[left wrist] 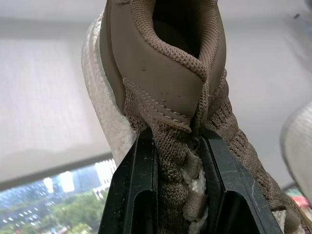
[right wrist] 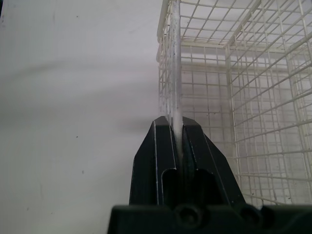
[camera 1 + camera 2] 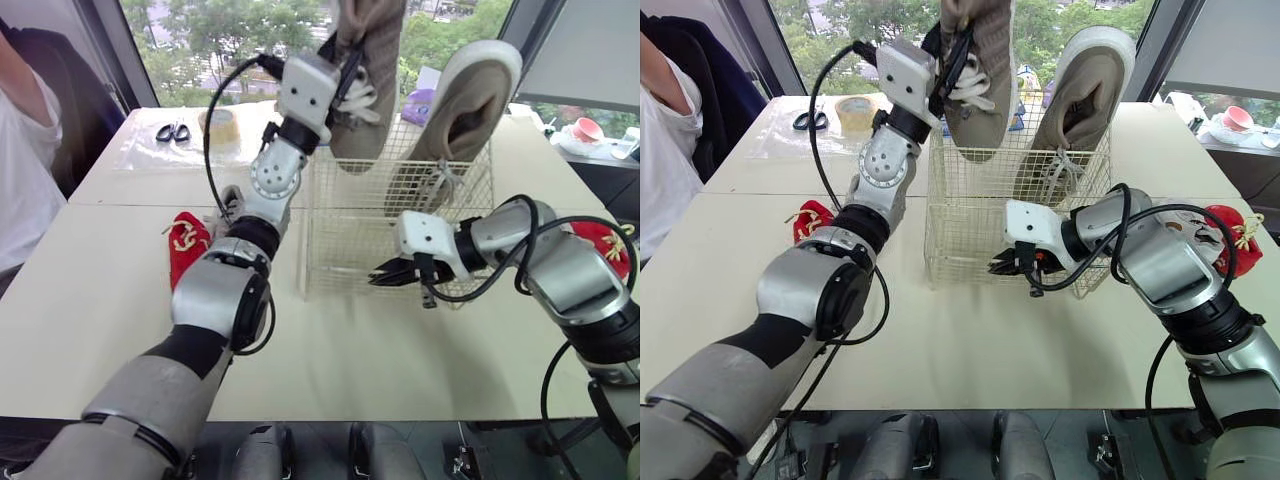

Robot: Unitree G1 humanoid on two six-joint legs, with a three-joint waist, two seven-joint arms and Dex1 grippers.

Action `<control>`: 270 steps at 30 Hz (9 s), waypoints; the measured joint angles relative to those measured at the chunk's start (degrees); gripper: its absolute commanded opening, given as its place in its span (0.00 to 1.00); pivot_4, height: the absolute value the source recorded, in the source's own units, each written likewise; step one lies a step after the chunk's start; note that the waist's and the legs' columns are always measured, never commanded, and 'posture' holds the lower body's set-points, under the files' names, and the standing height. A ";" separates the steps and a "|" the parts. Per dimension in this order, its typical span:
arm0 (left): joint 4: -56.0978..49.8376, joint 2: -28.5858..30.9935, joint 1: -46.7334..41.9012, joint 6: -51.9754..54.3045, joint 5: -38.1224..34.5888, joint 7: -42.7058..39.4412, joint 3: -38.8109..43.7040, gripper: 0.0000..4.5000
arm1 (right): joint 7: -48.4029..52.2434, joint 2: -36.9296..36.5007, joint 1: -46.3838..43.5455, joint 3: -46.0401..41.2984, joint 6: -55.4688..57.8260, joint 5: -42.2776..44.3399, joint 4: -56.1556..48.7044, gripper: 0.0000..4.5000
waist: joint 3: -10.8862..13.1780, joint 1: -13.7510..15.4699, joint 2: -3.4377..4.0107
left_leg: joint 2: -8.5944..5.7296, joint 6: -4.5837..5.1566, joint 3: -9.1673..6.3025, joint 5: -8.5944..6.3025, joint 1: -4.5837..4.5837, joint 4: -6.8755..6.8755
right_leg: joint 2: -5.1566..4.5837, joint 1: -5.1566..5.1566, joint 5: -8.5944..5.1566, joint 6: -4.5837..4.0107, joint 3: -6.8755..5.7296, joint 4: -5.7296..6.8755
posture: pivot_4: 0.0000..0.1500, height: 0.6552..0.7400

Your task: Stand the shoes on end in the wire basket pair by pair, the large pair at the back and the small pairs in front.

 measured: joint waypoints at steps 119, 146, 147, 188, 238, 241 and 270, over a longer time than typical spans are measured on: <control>-69.42 28.69 27.48 108.18 -58.98 -47.24 -2.10 1.00 | -28.89 -12.73 0.41 -43.63 5.98 29.86 -15.10 0.03 | -0.12 -0.12 0.53 | 0.07 0.05 -0.16 0.03 0.17 -0.05 | 0.18 0.13 0.07 -0.19 0.26 -0.02 | 1.00 1.00; -60.03 33.38 20.85 117.51 -58.15 -55.08 -1.30 0.28 | -9.35 -9.55 -4.31 -18.36 -25.69 9.37 -10.25 0.02 | -0.10 -0.11 0.51 | 0.06 -0.24 -0.09 0.19 0.12 -0.03 | 0.17 0.06 0.05 -0.17 0.26 0.00 | 1.00 1.00; -60.11 33.37 21.41 117.78 -58.15 -54.99 -1.29 0.22 | -9.17 -9.45 -4.50 -18.32 -26.11 9.12 -10.18 0.02 | -0.10 -0.12 0.51 | 0.07 -0.24 -0.09 0.20 0.12 -0.03 | 0.17 0.06 0.05 -0.17 0.26 0.01 | 1.00 1.00; -85.44 10.60 45.50 108.72 -72.54 -18.28 9.21 0.06 | -59.93 26.85 11.98 -31.01 5.37 65.23 -6.71 0.41 | -0.14 -0.07 0.40 | 0.07 0.14 -0.26 -0.02 0.41 -0.04 | 0.18 0.44 0.10 -0.24 0.17 -0.02 | 1.00 1.00; -93.40 29.84 54.38 105.11 -59.51 -23.91 3.39 1.00 | 12.17 -10.76 -11.69 -12.95 -21.42 0.62 34.64 1.00 | -0.06 -1.20 0.50 | 0.08 -0.25 -0.11 0.17 0.08 -0.15 | 0.05 -0.01 0.09 -0.24 0.17 -0.06 | 1.00 1.00; -95.26 30.94 54.76 105.06 -57.22 -19.39 4.05 1.00 | 11.46 -14.42 -10.44 -17.35 -17.70 2.62 28.34 1.00 | -0.06 -1.14 0.50 | 0.05 -0.15 -0.11 0.11 0.08 -0.15 | 0.01 0.02 0.09 -0.25 0.17 -0.09 | 1.00 1.00; -50.65 28.71 23.35 119.12 -26.68 -3.90 -6.36 1.00 | -8.60 -8.16 0.96 -23.94 7.96 30.91 -14.13 1.00 | -0.06 0.05 0.35 | 0.06 -0.18 -0.11 0.14 0.06 -0.12 | 0.04 0.01 0.10 -0.22 0.12 -0.05 | 1.00 1.00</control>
